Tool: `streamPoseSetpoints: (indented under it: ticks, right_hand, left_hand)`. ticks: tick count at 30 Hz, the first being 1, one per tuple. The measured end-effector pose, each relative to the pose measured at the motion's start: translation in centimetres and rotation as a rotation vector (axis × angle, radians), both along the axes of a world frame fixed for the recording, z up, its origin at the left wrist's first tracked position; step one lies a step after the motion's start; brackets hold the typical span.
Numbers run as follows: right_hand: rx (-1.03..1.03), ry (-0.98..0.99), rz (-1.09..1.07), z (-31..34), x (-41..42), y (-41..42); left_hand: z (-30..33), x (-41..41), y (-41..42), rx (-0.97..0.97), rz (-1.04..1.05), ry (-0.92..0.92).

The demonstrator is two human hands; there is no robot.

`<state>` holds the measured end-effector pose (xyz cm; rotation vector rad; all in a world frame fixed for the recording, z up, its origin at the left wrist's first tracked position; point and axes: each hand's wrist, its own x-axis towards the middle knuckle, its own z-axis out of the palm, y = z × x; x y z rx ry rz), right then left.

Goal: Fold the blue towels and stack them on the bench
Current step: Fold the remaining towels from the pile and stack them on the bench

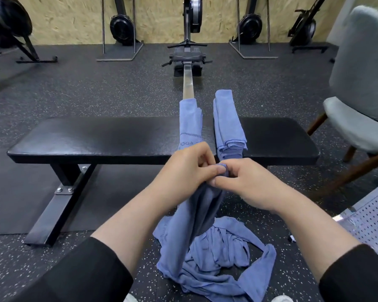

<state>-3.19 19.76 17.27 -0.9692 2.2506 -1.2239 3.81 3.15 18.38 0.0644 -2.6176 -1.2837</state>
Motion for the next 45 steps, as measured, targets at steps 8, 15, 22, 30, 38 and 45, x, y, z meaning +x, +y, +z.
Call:
streamPoseSetpoints:
  ticks: [8, 15, 22, 30, 38, 45]
  right_hand:
    - [-0.147, 0.074, -0.099, 1.3, -0.8, 1.0]
    - [-0.220, 0.170, -0.283, 1.5, -2.6, 4.2]
    - [-0.077, 0.275, -0.446, 0.9, -3.2, 6.5]
    - [0.049, 0.329, -0.489, 0.7, -2.7, 7.2]
    - [0.023, 0.278, -0.559, -0.3, -3.0, 7.3]
    - [-0.239, -0.024, -0.531, -0.9, -3.7, 6.7]
  left_hand:
    - [-1.8, 1.1, -1.5, 0.325, -0.201, -0.338]
    - [-2.8, 2.0, -4.6, -0.254, -0.031, -0.462]
    - [-3.0, 3.8, -8.5, -0.542, 0.255, -0.304]
    - [-1.2, 5.3, -9.7, -0.380, 0.372, -0.069]
    - [-1.4, 5.7, -10.8, -0.224, 0.326, -0.106]
    - [-1.8, 4.4, -9.2, 0.395, 0.427, -0.056]
